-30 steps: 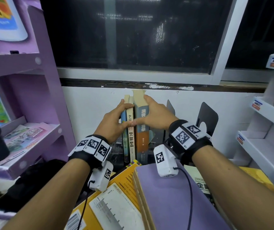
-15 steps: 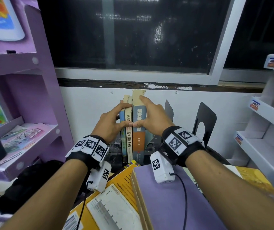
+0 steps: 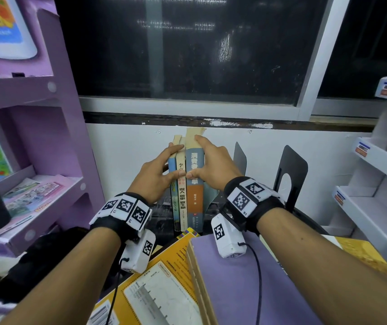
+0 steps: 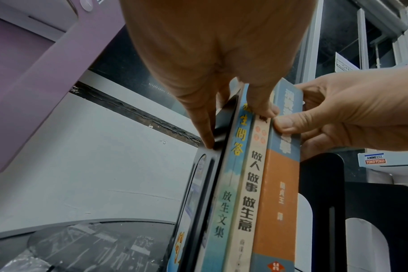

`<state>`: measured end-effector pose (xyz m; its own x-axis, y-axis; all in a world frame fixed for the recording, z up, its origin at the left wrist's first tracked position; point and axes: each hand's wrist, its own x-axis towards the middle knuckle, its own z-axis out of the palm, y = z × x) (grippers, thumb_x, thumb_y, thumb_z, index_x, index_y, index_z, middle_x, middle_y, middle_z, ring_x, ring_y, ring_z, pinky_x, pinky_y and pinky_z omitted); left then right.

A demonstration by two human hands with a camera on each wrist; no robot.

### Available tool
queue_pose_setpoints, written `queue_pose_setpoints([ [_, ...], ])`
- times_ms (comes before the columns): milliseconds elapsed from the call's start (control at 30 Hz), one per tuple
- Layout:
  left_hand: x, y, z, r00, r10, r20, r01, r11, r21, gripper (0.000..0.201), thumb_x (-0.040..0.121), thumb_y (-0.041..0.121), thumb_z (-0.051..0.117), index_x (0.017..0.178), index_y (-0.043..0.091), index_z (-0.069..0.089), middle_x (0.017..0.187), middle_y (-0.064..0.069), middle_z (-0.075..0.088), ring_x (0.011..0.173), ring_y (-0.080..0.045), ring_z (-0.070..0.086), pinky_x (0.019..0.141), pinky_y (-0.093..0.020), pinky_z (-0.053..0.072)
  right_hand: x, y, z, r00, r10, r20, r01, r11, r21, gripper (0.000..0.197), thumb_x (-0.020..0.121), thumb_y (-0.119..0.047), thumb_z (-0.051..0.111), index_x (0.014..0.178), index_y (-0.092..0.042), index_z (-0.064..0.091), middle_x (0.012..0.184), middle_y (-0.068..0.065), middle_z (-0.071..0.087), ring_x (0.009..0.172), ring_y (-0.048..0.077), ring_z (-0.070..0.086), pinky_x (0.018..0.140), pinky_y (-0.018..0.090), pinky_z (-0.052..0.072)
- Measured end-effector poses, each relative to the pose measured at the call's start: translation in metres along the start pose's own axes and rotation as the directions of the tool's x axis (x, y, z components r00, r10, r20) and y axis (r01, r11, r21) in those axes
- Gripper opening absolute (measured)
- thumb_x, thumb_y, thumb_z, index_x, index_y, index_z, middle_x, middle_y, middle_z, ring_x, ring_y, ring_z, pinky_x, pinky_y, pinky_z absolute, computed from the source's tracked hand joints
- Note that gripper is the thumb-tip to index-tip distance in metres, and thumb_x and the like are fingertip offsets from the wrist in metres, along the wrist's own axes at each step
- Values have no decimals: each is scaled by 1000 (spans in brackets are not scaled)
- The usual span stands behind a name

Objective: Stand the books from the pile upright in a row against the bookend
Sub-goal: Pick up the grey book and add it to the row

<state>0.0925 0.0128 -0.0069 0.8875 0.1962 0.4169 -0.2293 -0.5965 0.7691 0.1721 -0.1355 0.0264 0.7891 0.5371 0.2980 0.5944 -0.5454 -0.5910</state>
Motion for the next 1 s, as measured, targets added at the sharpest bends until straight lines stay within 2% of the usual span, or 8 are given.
queue_pose_setpoints([
  [167, 0, -4, -3, 999, -49, 6, 50, 998, -37, 59, 93, 27, 57, 144, 37, 30, 127, 2, 60, 118, -16, 56, 95, -37, 51, 1, -3, 1, 1000, -3, 4, 3, 999, -38, 97, 73, -24, 83, 149, -25, 24, 123, 15, 51, 111, 31, 55, 91, 46, 53],
  [333, -1, -4, -4, 999, -47, 9, 47, 999, -17, 55, 92, 27, 59, 141, 38, 34, 125, 4, 59, 119, -17, 56, 94, -40, 53, 1, -6, -2, 1000, -4, 12, 5, 999, -53, 94, 74, -24, 83, 149, -25, 25, 122, 14, 50, 110, 29, 56, 90, 44, 54],
  [467, -1, -2, -3, 999, -36, -4, 36, 999, 20, 56, 92, 24, 59, 142, 34, 33, 131, 1, 57, 114, -11, 53, 88, -29, 52, 0, -8, -5, 998, 4, 58, 1, 997, -83, 96, 74, -26, 83, 148, -23, 21, 121, 15, 51, 109, 29, 57, 89, 43, 54],
  [600, -2, 3, -2, 1000, -19, -8, 19, 997, 69, 56, 92, 25, 59, 141, 33, 34, 136, 5, 51, 111, -9, 51, 84, -25, 49, -1, -9, -7, 996, 16, 88, -9, 996, -87, 109, 74, -30, 82, 152, -23, 7, 122, 14, 54, 110, 30, 58, 90, 44, 54],
  [667, -2, 5, -3, 1000, -18, -12, 19, 996, 87, 56, 92, 25, 60, 141, 33, 34, 135, 6, 52, 109, -11, 54, 86, -28, 50, -1, -9, -8, 996, 29, 88, -24, 998, -64, 106, 74, -29, 82, 150, -20, 11, 123, 13, 55, 110, 28, 59, 88, 42, 55],
  [800, -4, 9, -4, 999, -43, -6, 44, 996, 80, 55, 92, 28, 60, 140, 33, 34, 132, 4, 56, 108, -14, 57, 85, -28, 50, -7, -8, -16, 992, 34, 124, -37, 999, 22, 94, 79, -24, 78, 150, -19, 16, 128, 8, 58, 110, 22, 60, 80, 27, 52],
  [900, -9, 12, -5, 997, -70, 11, 69, 995, 72, 55, 93, 29, 58, 142, 30, 33, 132, 2, 57, 107, -17, 60, 86, -29, 51, -13, -9, -22, 988, 29, 150, -36, 998, 47, 82, 82, -24, 75, 146, -19, 25, 131, 7, 58, 110, 21, 60, 80, 28, 55],
  [1000, -15, 17, -7, 997, -77, 0, 77, 994, 74, 55, 93, 27, 59, 142, 27, 33, 136, 3, 53, 103, -18, 63, 85, -32, 53, -21, -10, -28, 985, 33, 167, -42, 998, 51, 84, 84, -24, 73, 150, -20, 22, 135, 5, 57, 108, 22, 62, 87, 34, 55],
])
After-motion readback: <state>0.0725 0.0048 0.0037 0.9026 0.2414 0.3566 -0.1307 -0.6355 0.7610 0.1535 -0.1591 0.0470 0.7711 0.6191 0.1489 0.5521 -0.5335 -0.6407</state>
